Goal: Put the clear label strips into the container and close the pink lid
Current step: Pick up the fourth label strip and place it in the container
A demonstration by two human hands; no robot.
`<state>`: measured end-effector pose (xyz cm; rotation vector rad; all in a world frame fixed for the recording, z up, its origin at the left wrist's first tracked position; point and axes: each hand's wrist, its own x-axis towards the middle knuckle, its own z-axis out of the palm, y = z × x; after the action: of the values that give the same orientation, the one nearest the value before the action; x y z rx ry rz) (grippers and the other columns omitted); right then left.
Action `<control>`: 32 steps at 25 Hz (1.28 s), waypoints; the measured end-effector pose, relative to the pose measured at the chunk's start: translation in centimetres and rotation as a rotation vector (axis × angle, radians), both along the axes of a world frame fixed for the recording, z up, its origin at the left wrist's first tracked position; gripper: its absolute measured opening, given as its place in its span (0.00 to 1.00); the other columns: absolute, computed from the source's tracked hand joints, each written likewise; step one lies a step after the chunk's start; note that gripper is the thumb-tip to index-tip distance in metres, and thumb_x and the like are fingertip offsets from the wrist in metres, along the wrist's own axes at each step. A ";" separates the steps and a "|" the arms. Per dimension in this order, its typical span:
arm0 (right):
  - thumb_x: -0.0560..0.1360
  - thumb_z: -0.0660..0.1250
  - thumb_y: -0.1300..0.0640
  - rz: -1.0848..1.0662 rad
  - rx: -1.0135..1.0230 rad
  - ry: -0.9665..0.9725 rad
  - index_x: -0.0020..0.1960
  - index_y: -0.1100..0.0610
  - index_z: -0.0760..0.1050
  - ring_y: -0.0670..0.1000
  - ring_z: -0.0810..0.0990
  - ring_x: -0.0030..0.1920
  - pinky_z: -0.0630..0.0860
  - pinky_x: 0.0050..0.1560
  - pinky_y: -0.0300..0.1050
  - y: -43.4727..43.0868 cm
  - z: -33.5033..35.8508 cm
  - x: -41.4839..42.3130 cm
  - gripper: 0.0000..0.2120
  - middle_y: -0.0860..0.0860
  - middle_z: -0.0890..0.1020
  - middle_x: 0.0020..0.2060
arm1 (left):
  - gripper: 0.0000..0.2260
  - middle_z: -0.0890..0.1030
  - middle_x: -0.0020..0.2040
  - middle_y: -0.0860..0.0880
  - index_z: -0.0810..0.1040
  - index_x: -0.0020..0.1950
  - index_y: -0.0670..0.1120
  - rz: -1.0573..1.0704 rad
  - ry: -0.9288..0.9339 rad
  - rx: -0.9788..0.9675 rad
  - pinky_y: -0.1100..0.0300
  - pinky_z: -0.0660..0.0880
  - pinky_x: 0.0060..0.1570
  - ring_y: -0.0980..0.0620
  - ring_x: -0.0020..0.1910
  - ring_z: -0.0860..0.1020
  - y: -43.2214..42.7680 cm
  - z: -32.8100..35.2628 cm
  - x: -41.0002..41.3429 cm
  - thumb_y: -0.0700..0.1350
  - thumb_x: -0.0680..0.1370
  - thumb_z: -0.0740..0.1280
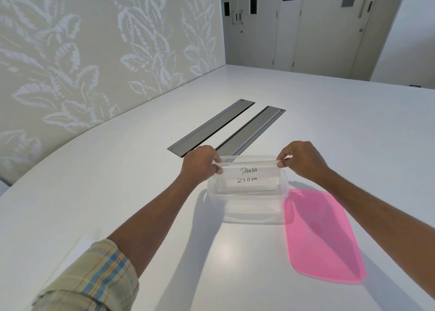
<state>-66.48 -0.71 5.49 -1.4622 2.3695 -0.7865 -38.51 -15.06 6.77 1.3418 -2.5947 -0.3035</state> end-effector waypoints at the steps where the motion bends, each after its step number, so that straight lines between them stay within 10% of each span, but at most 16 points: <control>1: 0.68 0.82 0.56 -0.005 0.009 -0.002 0.42 0.47 0.88 0.53 0.83 0.49 0.81 0.52 0.52 -0.3 -0.4 0.0 0.06 0.45 0.85 0.45 | 0.14 0.84 0.60 0.55 0.86 0.55 0.52 0.002 -0.011 0.004 0.51 0.78 0.59 0.50 0.62 0.81 -0.2 -0.5 -0.1 0.51 0.71 0.82; 14: 0.69 0.82 0.55 -0.052 0.189 0.106 0.44 0.50 0.87 0.53 0.79 0.43 0.71 0.44 0.44 -2.3 -1.0 1.8 0.06 0.43 0.79 0.36 | 0.15 0.74 0.76 0.55 0.87 0.59 0.51 -0.009 -0.134 0.046 0.53 0.71 0.66 0.50 0.73 0.74 -1.6 -3.7 -0.7 0.49 0.73 0.80; 21: 0.71 0.79 0.59 -0.066 0.225 0.130 0.47 0.51 0.87 0.54 0.80 0.45 0.73 0.45 0.45 -2.1 -0.9 2.3 0.07 0.47 0.83 0.42 | 0.14 0.80 0.65 0.55 0.86 0.58 0.53 0.006 -0.095 0.075 0.54 0.73 0.57 0.49 0.66 0.77 -1.8 -4.3 -1.0 0.49 0.74 0.80; 32: 0.75 0.75 0.48 -0.041 0.052 0.210 0.46 0.49 0.85 0.56 0.82 0.53 0.75 0.50 0.48 -1.8 1.7 5.4 0.05 0.47 0.81 0.48 | 0.38 0.78 0.72 0.55 0.59 0.84 0.57 0.182 0.411 0.071 0.45 0.77 0.66 0.51 0.69 0.78 2.9 -3.5 6.3 0.57 0.78 0.74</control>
<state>-61.03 -2.51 7.17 -1.5483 2.5591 -0.6019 -32.17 -12.14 3.28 1.3587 -2.1288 -0.5771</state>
